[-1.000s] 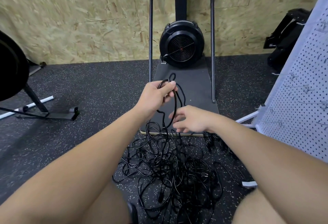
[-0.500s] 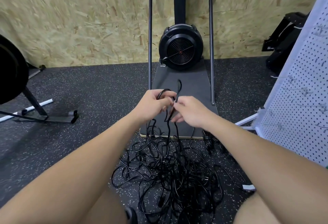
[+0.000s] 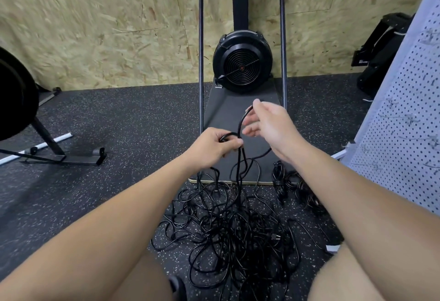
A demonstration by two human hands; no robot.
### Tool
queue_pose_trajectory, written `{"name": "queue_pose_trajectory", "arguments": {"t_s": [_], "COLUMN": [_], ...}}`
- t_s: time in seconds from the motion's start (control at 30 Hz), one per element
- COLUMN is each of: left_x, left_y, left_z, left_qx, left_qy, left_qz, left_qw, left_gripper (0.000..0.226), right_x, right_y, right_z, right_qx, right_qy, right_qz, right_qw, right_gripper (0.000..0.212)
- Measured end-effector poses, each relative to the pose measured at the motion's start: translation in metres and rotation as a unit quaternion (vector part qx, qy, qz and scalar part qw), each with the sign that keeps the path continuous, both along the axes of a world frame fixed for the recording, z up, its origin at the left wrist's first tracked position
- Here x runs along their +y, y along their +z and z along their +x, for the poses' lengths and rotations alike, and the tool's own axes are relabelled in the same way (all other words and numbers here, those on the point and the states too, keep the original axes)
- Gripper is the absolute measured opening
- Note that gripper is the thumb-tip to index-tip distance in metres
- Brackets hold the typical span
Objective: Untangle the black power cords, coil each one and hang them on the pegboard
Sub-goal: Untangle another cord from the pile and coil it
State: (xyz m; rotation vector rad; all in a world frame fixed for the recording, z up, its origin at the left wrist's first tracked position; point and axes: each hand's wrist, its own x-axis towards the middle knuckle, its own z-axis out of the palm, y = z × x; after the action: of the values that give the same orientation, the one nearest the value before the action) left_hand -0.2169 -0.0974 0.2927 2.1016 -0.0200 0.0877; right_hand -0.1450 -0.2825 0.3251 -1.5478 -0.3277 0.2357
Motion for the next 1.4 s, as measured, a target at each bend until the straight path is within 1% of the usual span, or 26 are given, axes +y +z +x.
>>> {"name": "queue_pose_trajectory", "arguments": {"t_s": [0.07, 0.13, 0.23, 0.27, 0.37, 0.4, 0.47, 0.57, 0.6, 0.67, 0.77, 0.87, 0.97, 1.07, 1.17, 1.23, 1.33, 1.37, 1.4], "left_x": [0.0, -0.001, -0.003, -0.004, -0.008, -0.009, -0.011, -0.012, -0.012, -0.011, -0.006, 0.002, 0.006, 0.001, -0.012, -0.018, -0.018, -0.016, -0.014], "left_y": [0.004, 0.007, 0.011, 0.014, 0.021, 0.023, 0.023, 0.021, 0.019, 0.018, 0.016, 0.01, 0.001, -0.008, -0.011, -0.015, -0.02, -0.02, -0.018], "left_z": [0.001, 0.004, 0.008, 0.01, 0.016, 0.019, 0.023, 0.028, 0.028, 0.029, 0.028, 0.027, 0.024, 0.017, 0.006, 0.003, 0.005, 0.006, 0.007], "left_qx": [-0.015, -0.027, -0.044, -0.05, -0.057, -0.055, -0.056, -0.064, -0.065, -0.066, -0.051, -0.025, 0.003, 0.056, 0.097, 0.092, 0.05, 0.037, 0.027], "left_qy": [0.033, 0.059, 0.085, 0.093, 0.108, 0.113, 0.121, 0.119, 0.118, 0.119, 0.122, 0.113, 0.106, 0.052, -0.03, -0.055, -0.023, -0.005, 0.013], "left_qz": [-0.043, -0.078, -0.107, -0.124, -0.186, -0.21, -0.246, -0.268, -0.269, -0.265, -0.254, -0.223, -0.133, -0.042, -0.028, -0.034, -0.015, -0.019, -0.03], "left_qw": [0.998, 0.995, 0.99, 0.987, 0.975, 0.97, 0.96, 0.954, 0.954, 0.955, 0.958, 0.968, 0.985, 0.996, 0.994, 0.994, 0.998, 0.999, 0.999], "left_gripper": [0.028, 0.026, 0.032, 0.034, 0.035, 0.035, 0.031, 0.028, 0.029, 0.03, 0.025, 0.017, 0.015, 0.02, 0.019, 0.014, 0.025, 0.027, 0.027], "right_x": [-0.005, -0.008, -0.009, -0.008, -0.006, -0.006, -0.003, -0.001, -0.002, -0.005, -0.009, -0.007, -0.005, -0.006, -0.012, -0.014, -0.013, -0.013, -0.013], "right_y": [-0.004, -0.013, -0.029, -0.033, -0.048, -0.052, -0.059, -0.064, -0.063, -0.061, -0.055, -0.043, -0.026, -0.014, -0.009, -0.007, -0.008, -0.009, -0.01], "right_z": [-0.003, -0.007, -0.013, -0.015, -0.02, -0.021, -0.022, -0.02, -0.02, -0.019, -0.019, -0.02, -0.014, -0.001, 0.013, 0.016, 0.015, 0.016, 0.016], "right_qx": [-0.025, -0.04, -0.033, -0.019, 0.009, 0.013, 0.012, 0.011, 0.01, 0.009, 0.006, -0.019, -0.06, -0.064, -0.032, -0.01, 0.015, 0.021, 0.018], "right_qy": [0.029, 0.077, 0.154, 0.188, 0.275, 0.287, 0.281, 0.243, 0.235, 0.235, 0.232, 0.192, 0.104, 0.011, -0.045, -0.051, -0.027, -0.022, -0.021], "right_qz": [-0.114, -0.205, -0.285, -0.303, -0.358, -0.368, -0.363, -0.332, -0.328, -0.323, -0.328, -0.326, -0.301, -0.208, -0.094, -0.039, 0.008, 0.004, -0.027], "right_qw": [0.993, 0.975, 0.945, 0.934, 0.893, 0.884, 0.888, 0.912, 0.915, 0.916, 0.916, 0.925, 0.946, 0.976, 0.994, 0.998, 0.999, 1.0, 0.999], "right_gripper": [0.038, 0.027, 0.011, 0.011, 0.045, 0.049, 0.041, 0.01, 0.008, 0.021, 0.029, 0.027, 0.023, 0.03, 0.032, 0.031, 0.027, 0.026, 0.028]}}
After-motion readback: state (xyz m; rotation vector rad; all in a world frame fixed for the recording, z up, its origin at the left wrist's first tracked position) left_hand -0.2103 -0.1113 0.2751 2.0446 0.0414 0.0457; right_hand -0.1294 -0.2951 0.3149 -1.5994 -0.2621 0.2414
